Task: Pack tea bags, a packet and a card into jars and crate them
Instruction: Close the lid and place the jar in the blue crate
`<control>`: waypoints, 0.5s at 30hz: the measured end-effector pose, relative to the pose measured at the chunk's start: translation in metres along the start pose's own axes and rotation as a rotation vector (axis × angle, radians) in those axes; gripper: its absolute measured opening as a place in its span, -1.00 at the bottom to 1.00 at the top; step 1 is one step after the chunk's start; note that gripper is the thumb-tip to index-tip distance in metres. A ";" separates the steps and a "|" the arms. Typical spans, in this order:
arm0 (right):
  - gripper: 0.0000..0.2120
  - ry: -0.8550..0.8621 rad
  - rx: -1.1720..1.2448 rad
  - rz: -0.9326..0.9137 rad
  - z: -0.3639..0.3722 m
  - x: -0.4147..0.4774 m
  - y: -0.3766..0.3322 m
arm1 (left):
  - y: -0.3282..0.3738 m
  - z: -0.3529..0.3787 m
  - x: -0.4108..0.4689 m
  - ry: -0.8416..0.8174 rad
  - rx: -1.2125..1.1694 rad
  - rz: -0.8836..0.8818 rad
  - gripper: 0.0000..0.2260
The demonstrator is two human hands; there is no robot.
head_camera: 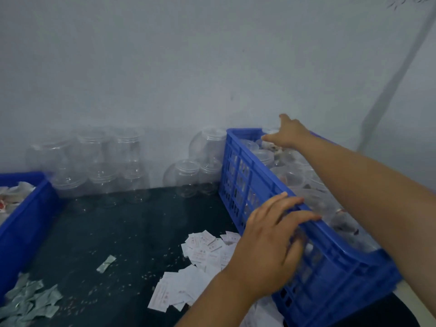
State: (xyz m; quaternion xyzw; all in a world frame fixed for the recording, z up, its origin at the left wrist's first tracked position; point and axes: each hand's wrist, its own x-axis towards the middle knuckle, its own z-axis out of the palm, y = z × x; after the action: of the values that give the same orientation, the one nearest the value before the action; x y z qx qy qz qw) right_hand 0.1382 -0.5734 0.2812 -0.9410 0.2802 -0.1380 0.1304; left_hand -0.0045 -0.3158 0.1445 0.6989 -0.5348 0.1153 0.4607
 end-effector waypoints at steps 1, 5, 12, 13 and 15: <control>-0.17 -0.056 -0.035 -0.005 0.008 0.005 0.001 | -0.001 0.002 0.000 0.005 -0.005 -0.004 -0.63; -0.22 -0.185 -0.196 0.021 0.032 0.014 0.004 | 0.000 0.007 0.000 0.022 -0.024 -0.009 -0.57; -0.18 -0.282 -0.109 0.071 0.026 0.013 0.010 | 0.002 0.006 -0.002 0.018 -0.026 -0.016 -0.53; -0.17 -0.208 -0.164 0.033 0.021 0.010 0.006 | 0.003 0.005 -0.002 0.018 -0.020 -0.018 -0.53; -0.22 -0.090 -0.277 -0.098 0.006 -0.002 -0.009 | 0.006 0.003 -0.003 0.003 -0.007 -0.029 -0.54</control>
State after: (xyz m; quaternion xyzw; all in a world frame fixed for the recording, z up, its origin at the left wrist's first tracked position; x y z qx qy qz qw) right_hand 0.1428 -0.5643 0.2785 -0.9677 0.2441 -0.0620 0.0047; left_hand -0.0122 -0.3161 0.1443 0.7049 -0.5242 0.1079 0.4655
